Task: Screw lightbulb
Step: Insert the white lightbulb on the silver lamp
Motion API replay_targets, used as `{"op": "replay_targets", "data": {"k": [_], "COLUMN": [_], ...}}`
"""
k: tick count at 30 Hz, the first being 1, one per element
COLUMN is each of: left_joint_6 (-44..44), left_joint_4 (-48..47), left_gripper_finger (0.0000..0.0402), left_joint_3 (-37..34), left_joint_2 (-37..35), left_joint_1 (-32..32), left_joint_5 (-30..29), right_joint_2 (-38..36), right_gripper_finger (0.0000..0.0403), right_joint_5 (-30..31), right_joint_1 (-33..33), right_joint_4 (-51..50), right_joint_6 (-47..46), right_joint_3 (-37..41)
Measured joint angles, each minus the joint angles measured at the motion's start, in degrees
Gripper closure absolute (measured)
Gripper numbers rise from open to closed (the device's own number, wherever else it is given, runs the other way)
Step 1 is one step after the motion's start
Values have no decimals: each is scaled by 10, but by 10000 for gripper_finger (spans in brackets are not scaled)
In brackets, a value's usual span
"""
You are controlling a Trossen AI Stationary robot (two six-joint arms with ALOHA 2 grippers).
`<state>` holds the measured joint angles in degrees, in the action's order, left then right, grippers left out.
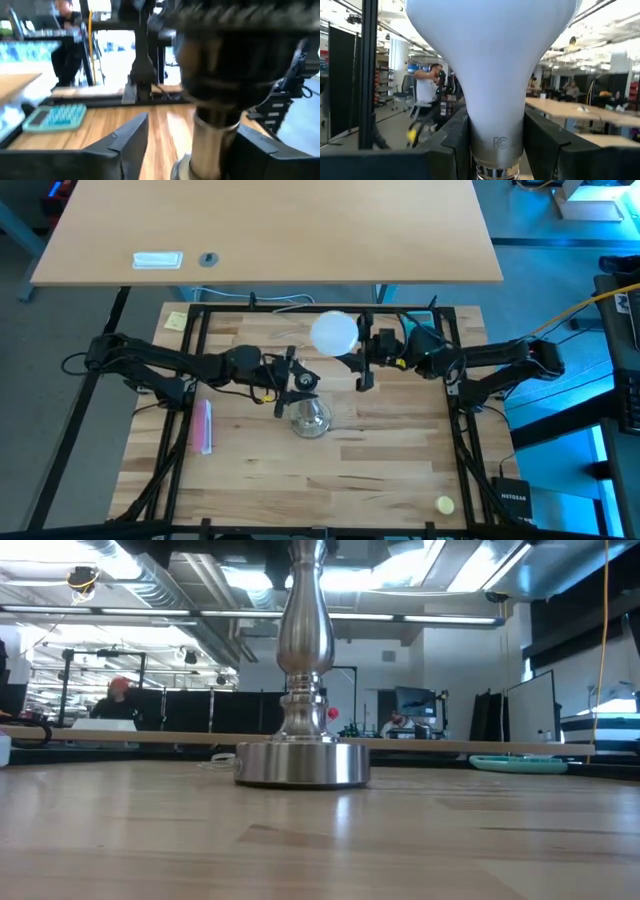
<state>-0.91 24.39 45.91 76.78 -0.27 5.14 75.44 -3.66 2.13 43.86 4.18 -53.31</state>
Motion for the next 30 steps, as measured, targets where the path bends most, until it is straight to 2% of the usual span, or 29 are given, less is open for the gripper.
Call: {"op": "replay_targets", "data": {"k": [6, 12, 15, 17, 20, 26, 30], "left_joint_6": [-3, -4, -5, -14, -29, -56, -73], "left_joint_4": [-114, -171, -149, -96, -69, -163, -165], "left_gripper_finger": [125, 112, 112, 112, 112, 112, 112], "left_joint_3": [-1, -1, -1, 0, 24, 143, 190], "left_joint_2": [-71, -171, -211, -225, -215, -142, -106], "left_joint_1": [-2, -3, -1, -2, -10, -30, -42], "left_joint_5": [-1, -29, -50, -63, -70, -84, -98], "right_joint_2": [3, 5, 10, 21, 50, 96, 100], "right_gripper_finger": [260, 260, 260, 260, 260, 260, 260], "right_joint_5": [-5, -2, 0, 1, 4, 40, 58], "right_joint_1": [0, 0, 0, -6, -19, -52, -64], "right_joint_4": [-6, -17, -15, -11, -30, -107, -109], "right_joint_6": [8, 8, 2, -5, -5, 37, 37], "right_joint_3": [-36, -36, -36, -44, -76, -155, -162]}}
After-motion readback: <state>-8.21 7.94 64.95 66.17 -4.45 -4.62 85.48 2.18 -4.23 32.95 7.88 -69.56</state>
